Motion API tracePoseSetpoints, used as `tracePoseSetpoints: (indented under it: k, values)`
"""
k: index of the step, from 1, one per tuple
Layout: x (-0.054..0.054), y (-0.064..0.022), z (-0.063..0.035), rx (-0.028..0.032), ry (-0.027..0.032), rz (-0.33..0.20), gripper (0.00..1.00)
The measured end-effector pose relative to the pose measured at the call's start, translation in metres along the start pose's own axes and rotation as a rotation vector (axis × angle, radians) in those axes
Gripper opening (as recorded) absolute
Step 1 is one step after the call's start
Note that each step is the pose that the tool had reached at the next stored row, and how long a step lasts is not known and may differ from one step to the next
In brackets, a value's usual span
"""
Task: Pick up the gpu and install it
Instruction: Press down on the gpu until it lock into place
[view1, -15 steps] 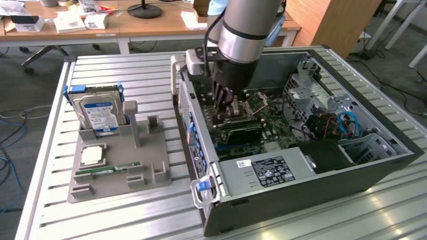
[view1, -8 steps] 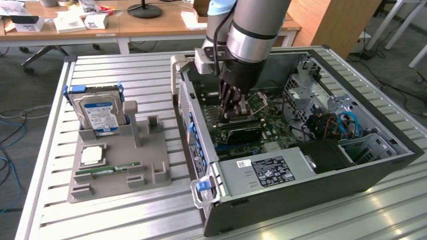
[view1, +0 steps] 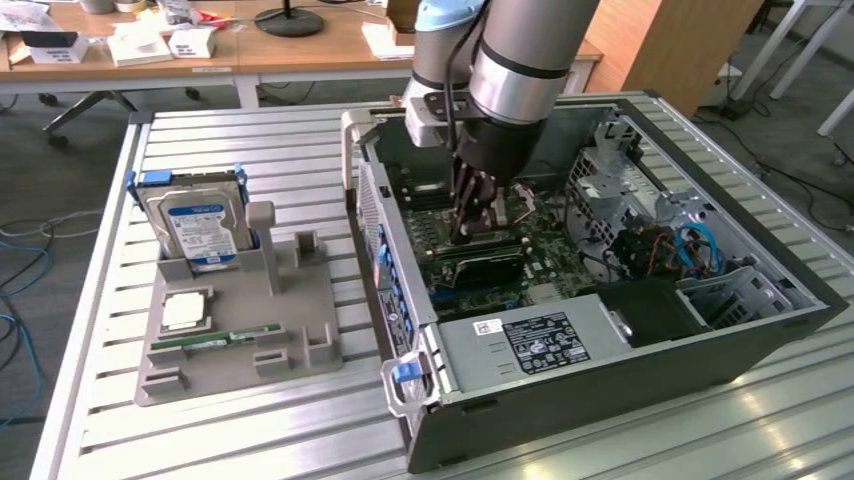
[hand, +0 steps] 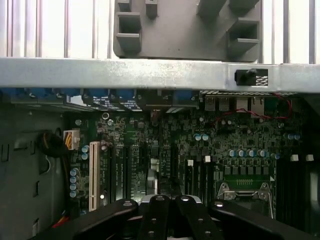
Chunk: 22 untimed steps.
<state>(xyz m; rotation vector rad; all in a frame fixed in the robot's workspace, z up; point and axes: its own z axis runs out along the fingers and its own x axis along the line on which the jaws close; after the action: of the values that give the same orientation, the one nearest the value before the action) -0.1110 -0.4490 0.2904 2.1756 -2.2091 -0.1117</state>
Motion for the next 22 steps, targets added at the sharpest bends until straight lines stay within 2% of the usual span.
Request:
tracePoseSetpoints:
  k: [5,8,10,13,14,22]
  values:
    - [0.0,-0.0129,-0.0008,0.0003,-0.0014,-0.001,0.11]
    - [0.0,-0.0138,0.0005,0.0042,-0.0017,-0.002,0.11]
    - [0.0,-0.0138,0.0018,0.0126,-0.0014,-0.003,0.11]
    - [0.0,-0.014,0.0028,0.0355,-0.0016,-0.007,0.11]
    - [0.0,-0.014,0.003,0.0391,-0.0018,-0.007,0.11]
    - [0.001,-0.0138,0.0042,0.0392,-0.002,-0.007,0.11]
